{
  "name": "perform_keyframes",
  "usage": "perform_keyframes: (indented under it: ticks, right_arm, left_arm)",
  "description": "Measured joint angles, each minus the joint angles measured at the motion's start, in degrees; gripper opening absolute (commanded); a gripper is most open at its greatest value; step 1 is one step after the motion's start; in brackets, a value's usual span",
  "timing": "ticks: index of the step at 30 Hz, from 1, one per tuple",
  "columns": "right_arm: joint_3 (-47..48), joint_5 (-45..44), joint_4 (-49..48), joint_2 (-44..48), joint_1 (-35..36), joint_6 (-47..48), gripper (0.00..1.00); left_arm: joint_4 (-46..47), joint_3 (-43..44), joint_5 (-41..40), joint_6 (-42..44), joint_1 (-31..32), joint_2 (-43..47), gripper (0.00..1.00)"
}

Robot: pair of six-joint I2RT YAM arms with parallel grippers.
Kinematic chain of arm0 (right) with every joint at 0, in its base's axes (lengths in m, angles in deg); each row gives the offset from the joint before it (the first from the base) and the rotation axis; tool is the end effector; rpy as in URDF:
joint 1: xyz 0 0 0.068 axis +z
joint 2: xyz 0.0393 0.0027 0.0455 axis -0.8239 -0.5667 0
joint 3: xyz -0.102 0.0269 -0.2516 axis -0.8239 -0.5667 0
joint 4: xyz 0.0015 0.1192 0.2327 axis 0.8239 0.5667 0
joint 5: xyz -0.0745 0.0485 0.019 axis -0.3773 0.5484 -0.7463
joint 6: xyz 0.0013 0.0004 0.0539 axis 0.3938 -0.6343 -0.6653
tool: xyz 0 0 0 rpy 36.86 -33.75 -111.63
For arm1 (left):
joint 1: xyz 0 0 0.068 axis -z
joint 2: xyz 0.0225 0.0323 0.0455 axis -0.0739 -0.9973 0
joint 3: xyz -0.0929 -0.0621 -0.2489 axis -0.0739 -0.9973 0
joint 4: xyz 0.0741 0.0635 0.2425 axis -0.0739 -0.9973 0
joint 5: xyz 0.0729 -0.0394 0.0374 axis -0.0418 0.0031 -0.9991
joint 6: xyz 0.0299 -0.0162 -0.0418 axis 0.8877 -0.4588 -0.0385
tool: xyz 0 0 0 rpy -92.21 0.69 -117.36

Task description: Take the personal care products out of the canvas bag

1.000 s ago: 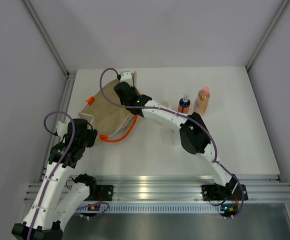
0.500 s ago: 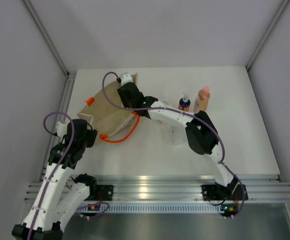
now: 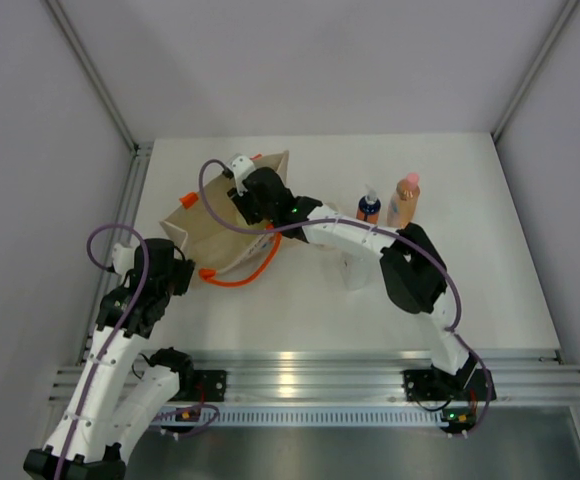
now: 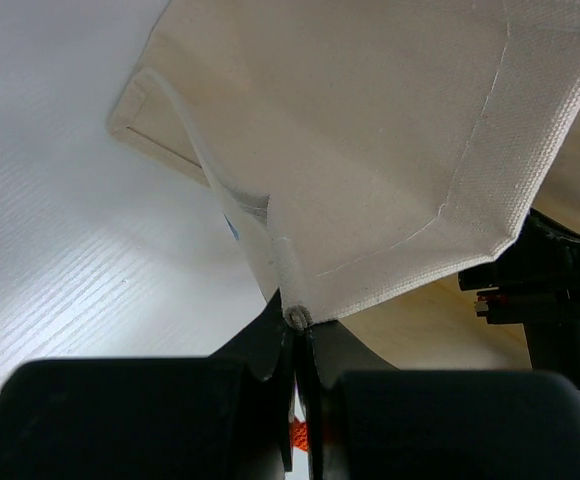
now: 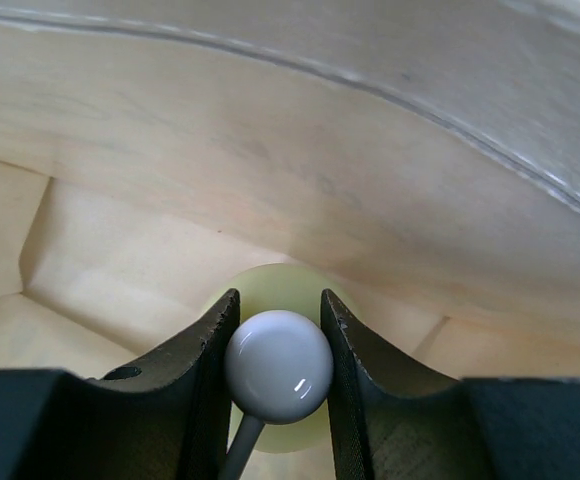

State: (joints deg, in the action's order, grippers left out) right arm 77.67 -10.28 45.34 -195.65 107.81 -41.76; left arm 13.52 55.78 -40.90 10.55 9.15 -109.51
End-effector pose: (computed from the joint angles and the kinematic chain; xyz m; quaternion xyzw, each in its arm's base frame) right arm 0.3188 0.4046 0.2648 -0.3494 0.7665 0.1729 0.5105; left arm 0.1297 -0.0197 0.2943 -0.5349 0.7322 -0.1844 0.3791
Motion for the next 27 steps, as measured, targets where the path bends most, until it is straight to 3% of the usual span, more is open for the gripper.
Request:
perform_keyframes:
  ticks: [23,27]
  right_arm:
    - [3.8,13.2,0.9,5.2,0.0,1.5,0.00]
    - [5.5,14.7,1.5,6.9,0.0,1.5,0.00]
  left_arm:
    - [0.1,0.2,-0.1,0.0,0.0,-0.9,0.00]
    - [0.0,0.4,-0.2,0.0,0.0,-1.0,0.05]
